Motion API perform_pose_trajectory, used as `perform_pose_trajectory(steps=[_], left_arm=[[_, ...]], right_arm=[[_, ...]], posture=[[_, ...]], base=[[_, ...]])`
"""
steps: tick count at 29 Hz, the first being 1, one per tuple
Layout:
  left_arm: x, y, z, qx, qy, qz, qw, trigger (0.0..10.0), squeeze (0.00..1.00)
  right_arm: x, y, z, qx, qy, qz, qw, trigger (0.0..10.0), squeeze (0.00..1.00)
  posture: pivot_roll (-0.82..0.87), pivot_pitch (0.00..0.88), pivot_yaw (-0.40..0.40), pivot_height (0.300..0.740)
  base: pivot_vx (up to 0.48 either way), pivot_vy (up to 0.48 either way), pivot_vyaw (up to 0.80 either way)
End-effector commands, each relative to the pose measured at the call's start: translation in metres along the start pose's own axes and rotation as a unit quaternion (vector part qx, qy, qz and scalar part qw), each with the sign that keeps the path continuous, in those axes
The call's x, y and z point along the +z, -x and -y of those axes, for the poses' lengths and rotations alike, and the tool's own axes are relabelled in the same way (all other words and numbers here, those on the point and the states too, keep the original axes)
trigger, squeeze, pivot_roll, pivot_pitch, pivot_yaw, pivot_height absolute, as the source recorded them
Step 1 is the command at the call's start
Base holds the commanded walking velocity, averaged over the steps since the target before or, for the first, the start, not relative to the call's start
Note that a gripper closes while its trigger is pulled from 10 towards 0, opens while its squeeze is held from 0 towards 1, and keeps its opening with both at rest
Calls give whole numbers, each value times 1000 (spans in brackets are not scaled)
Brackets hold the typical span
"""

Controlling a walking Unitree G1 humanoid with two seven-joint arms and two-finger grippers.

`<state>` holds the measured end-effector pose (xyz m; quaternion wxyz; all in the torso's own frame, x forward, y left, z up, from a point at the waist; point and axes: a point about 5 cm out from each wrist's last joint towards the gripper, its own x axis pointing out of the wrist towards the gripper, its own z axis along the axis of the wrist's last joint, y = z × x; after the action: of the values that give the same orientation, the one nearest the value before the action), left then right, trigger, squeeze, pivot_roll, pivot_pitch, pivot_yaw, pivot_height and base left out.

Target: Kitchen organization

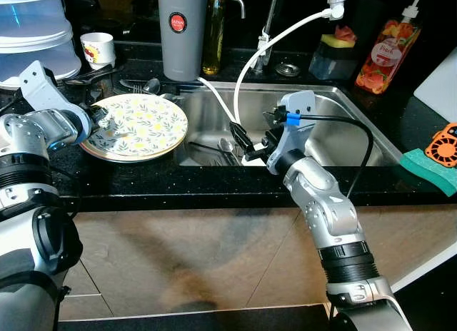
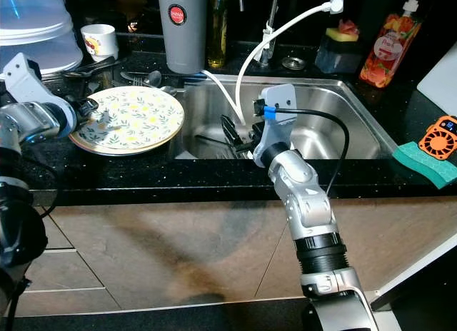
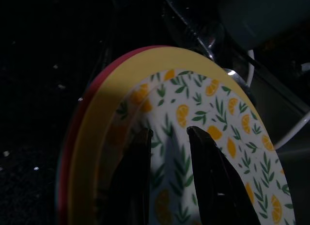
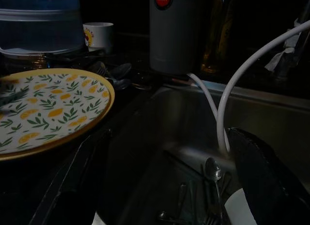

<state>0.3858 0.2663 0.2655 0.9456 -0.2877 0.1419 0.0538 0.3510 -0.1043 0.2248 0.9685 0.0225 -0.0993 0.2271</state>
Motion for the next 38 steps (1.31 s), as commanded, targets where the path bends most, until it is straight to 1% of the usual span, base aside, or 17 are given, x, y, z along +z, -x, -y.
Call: perform_pose_trajectory(steps=[1, 6, 10, 14, 16, 20, 24, 25, 27, 28, 29, 31, 32, 33, 35, 36, 38], left_arm=[[6, 3, -1, 2, -14, 11, 1000, 10000, 0], [8, 4, -9, 10, 0, 9, 1000, 10000, 0], [0, 0, -18, 21, 11, -1, 1000, 10000, 0], [-3, -1, -20, 22, 14, -4, 1000, 10000, 0], [-6, -3, -21, 20, 20, -10, 1000, 10000, 0], [-10, -6, -17, 4, 38, -21, 999, 10000, 0], [-15, -10, -7, -13, 34, -27, 999, 10000, 0], [-20, -13, -3, -17, 31, -36, 999, 10000, 0], [-23, -14, -2, -17, 29, -40, 999, 10000, 0], [-28, -16, -2, -16, 31, -48, 998, 7098, 0], [-34, -18, -3, -14, 38, -59, 997, 5255, 0], [-37, -18, -3, -13, 42, -63, 997, 5255, 0], [-40, -19, -4, -11, 52, -67, 996, 3451, 0], [-44, -21, -4, -11, 65, -71, 995, 431, 0], [-46, -21, -4, -12, 74, -73, 995, 431, 0], [-47, -22, -5, -10, 83, -70, 994, 0, 0], [-47, -22, -6, -9, 87, -67, 994, 0, 0]], right_arm=[[-7, 1, 0, 1, -7, -10, 1000, 10000, 0], [-11, 2, -10, 42, -14, -17, 999, 10000, 0], [-14, 7, -20, 105, -1, -34, 994, 10000, 0], [-14, 9, -24, 131, 5, -39, 991, 10000, 0], [-15, 8, -23, 131, 11, -42, 990, 10000, 0], [-14, 5, -21, 127, 12, -42, 991, 10000, 0], [-13, 5, -21, 131, 13, -43, 990, 10000, 0], [-13, 5, -21, 131, 13, -44, 990, 10000, 0], [-13, 5, -21, 131, 13, -44, 990, 10000, 0], [-13, 5, -21, 131, 14, -43, 990, 10000, 0], [-13, 5, -21, 130, 14, -42, 990, 10000, 0], [-12, 5, -21, 130, 14, -41, 991, 10000, 0], [-12, 5, -20, 130, 14, -41, 991, 10000, 0], [-12, 5, -20, 129, 15, -40, 991, 10000, 0], [-11, 5, -20, 128, 15, -39, 991, 10000, 0], [-11, 5, -19, 127, 15, -39, 991, 10000, 0], [-11, 5, -19, 127, 15, -39, 991, 10000, 0]], posture=[[122, 0, -43, 740], [132, 0, -48, 740], [127, 0, -48, 740], [118, 0, -49, 740], [115, 0, -51, 740], [115, 0, -56, 740], [111, 0, -57, 740], [111, 0, -57, 740], [111, 0, -57, 740], [111, 0, -57, 740], [111, 0, -57, 740], [111, 0, -57, 740], [100, 0, -52, 740], [100, 0, -52, 740], [96, 0, -53, 740], [96, 0, -53, 740], [96, 0, -53, 740]], base=[[0, 0, 0], [0, 0, 0], [0, 0, 0], [0, 0, 0], [0, 0, 0], [0, 0, 0], [0, 0, 0], [0, 0, 0], [0, 0, 0], [0, 0, 0], [0, 0, 0], [0, 0, 0], [0, 0, 0], [0, 0, 0], [0, 0, 0], [0, 0, 0], [0, 0, 0]])
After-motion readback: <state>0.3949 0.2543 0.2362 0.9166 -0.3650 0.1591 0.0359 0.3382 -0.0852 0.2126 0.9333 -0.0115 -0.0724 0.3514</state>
